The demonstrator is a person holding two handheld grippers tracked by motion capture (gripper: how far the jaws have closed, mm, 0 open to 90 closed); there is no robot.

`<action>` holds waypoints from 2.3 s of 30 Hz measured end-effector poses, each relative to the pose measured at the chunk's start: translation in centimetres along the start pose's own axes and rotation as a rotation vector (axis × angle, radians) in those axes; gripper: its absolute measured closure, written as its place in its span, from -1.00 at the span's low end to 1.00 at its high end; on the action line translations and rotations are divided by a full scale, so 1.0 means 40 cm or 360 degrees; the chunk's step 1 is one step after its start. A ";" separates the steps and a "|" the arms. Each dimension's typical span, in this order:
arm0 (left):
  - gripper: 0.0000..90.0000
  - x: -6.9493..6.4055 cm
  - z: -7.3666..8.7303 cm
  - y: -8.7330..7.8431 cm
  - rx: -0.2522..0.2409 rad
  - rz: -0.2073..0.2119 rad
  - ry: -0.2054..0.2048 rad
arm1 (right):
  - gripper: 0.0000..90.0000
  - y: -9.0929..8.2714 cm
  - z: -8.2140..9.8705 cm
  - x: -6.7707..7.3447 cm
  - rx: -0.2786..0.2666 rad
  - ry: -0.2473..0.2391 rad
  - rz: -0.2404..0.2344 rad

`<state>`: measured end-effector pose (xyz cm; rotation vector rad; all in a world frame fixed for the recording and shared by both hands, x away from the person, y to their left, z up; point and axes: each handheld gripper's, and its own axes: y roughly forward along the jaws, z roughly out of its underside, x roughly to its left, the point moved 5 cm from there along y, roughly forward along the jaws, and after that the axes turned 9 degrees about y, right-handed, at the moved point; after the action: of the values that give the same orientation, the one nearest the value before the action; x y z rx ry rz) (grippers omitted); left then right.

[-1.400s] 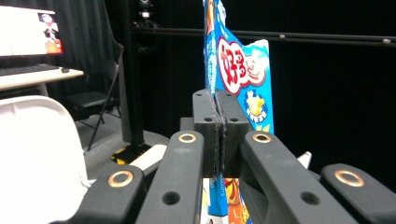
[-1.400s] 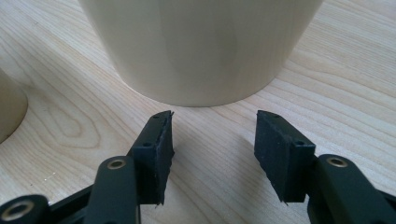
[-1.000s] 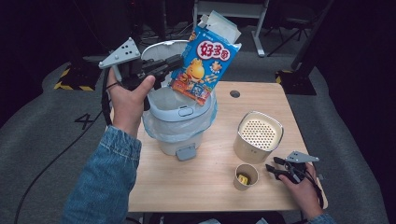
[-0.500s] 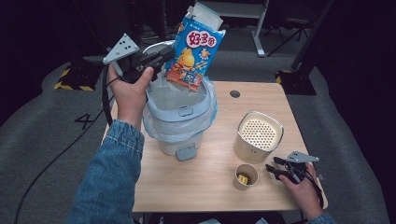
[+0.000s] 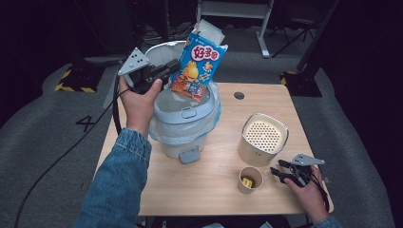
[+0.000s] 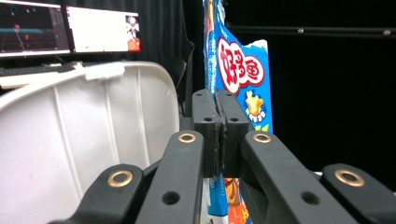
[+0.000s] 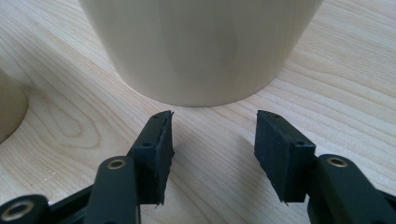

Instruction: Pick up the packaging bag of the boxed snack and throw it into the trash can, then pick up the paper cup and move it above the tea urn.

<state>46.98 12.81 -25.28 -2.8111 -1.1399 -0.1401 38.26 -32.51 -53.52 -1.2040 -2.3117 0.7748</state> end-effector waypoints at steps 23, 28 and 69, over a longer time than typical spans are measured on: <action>0.95 -0.019 0.082 0.011 0.0181 -0.0004 0.0011 | 0.05 0.000 0.000 -0.001 0.0002 0.0003 -0.0001; 0.95 -0.017 0.086 0.011 0.0188 -0.0001 0.0006 | 0.05 0.000 0.000 -0.001 0.0002 0.0004 -0.0002; -0.23 -0.185 0.142 -0.220 0.0361 0.0375 0.0118 | -0.19 -0.032 0.004 -0.002 0.0042 -0.0018 0.0022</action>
<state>35.78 14.74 -31.29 -2.6856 -0.7490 -0.0882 37.41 -33.23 -52.83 -1.2084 -2.2974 0.8162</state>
